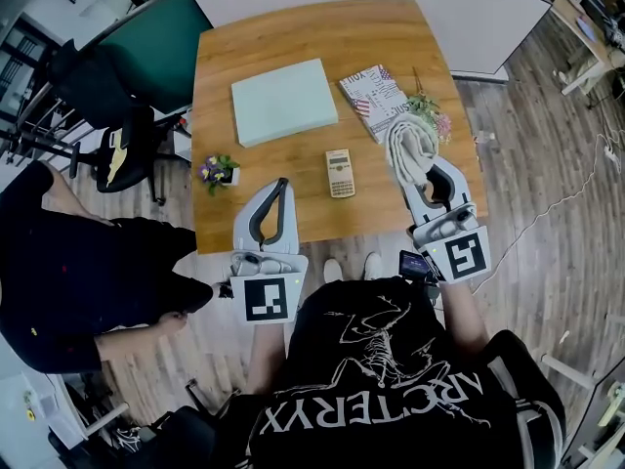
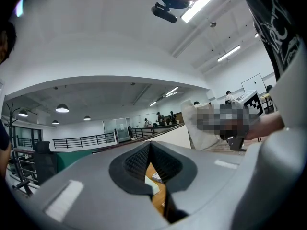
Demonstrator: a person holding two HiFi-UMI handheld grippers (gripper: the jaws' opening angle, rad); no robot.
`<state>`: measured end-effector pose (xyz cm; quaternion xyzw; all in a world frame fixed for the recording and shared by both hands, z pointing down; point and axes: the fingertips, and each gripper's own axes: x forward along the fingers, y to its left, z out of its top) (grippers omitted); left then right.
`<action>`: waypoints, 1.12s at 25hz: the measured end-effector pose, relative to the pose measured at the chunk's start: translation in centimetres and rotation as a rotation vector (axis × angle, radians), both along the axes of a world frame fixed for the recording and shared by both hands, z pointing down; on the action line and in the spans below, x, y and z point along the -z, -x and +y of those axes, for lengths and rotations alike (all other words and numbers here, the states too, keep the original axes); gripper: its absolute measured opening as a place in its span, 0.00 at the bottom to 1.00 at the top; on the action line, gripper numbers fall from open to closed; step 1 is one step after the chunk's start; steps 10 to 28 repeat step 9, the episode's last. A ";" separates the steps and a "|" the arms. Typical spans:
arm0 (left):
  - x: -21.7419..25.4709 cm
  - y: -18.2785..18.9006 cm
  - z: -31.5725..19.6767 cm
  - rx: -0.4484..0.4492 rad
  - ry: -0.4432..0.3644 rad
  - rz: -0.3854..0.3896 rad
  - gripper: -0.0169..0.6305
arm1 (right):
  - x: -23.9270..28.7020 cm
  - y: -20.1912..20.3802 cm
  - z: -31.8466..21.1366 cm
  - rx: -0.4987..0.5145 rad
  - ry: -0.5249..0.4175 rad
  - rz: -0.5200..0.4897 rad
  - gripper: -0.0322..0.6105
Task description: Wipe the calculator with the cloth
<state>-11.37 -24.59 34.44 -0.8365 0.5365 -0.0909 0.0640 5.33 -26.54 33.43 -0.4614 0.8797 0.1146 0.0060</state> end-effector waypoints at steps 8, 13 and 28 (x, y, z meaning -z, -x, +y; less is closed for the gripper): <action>-0.5 0.0 -0.2 -0.003 0.007 -0.006 0.02 | -0.3 -0.5 -0.3 -0.015 0.005 0.003 0.19; -0.7 0.0 -0.3 -0.002 0.008 -0.008 0.02 | -0.3 -0.5 -0.3 -0.015 0.004 0.002 0.19; -0.7 0.0 -0.3 -0.002 0.008 -0.008 0.02 | -0.3 -0.5 -0.3 -0.015 0.004 0.002 0.19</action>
